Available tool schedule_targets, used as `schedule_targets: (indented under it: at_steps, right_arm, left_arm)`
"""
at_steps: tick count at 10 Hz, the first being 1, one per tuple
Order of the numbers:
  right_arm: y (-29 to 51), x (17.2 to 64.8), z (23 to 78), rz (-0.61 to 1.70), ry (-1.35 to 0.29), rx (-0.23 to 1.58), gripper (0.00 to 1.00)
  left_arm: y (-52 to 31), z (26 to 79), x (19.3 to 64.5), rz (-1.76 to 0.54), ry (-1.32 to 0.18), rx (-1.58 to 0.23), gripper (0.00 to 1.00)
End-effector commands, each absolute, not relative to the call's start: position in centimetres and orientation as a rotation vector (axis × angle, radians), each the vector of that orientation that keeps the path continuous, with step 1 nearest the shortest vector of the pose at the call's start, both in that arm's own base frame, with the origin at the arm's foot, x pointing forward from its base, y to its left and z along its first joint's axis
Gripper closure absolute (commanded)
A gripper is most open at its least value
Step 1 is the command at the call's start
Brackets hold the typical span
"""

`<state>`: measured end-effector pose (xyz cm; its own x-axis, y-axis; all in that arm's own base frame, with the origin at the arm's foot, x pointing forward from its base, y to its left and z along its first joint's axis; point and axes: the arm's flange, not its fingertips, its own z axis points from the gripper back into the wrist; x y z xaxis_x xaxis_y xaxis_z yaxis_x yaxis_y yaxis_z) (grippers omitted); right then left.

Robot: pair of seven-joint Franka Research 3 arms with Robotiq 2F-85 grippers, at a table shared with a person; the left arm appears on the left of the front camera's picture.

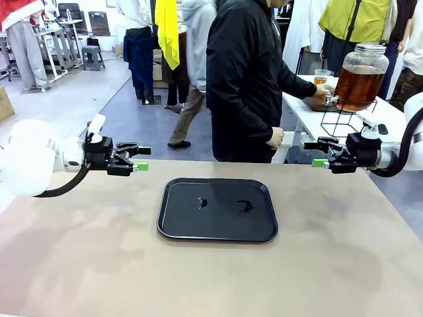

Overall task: Pour the drink into the iced cup.
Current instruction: Open the gripper to release the iced cup you were holding.

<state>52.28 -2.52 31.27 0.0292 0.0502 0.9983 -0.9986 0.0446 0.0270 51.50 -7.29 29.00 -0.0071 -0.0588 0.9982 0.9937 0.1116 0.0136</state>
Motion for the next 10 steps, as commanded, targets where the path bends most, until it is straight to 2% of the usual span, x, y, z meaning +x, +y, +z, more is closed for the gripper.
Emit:
schedule_targets:
  at_steps: [1,10]
  right_arm:
    - [-2.29,52.33,31.84,1.187,-1.17,1.144,0.0]
    - [-2.29,52.33,31.84,1.187,-1.17,1.144,0.0]
  left_arm:
    - [-7.37,29.16,51.5,-1.163,-1.224,-1.072,0.0]
    - [-7.37,29.16,51.5,-1.163,-1.224,-1.072,0.0]
